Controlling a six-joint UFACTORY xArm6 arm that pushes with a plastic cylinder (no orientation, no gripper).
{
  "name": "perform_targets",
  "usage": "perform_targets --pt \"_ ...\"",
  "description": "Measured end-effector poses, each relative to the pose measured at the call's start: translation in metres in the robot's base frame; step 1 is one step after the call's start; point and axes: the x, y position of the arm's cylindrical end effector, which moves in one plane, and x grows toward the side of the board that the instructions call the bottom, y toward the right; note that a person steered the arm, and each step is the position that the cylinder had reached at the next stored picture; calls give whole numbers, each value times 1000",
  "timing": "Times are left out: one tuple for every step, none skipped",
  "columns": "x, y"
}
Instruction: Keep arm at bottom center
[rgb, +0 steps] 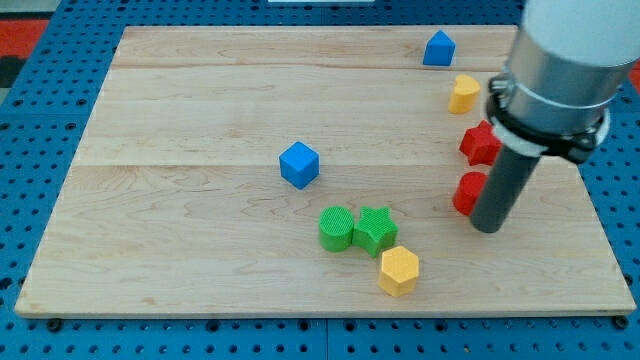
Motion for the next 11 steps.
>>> perform_targets --pt "4 -1" --pt "1 -61" --pt "-4 -89" --pt "-25 -68" --pt "-32 -41" --pt "-23 -40" --pt "-23 -37" --pt "-20 -23" --pt "12 -25" --pt "82 3" --pt "92 -58"
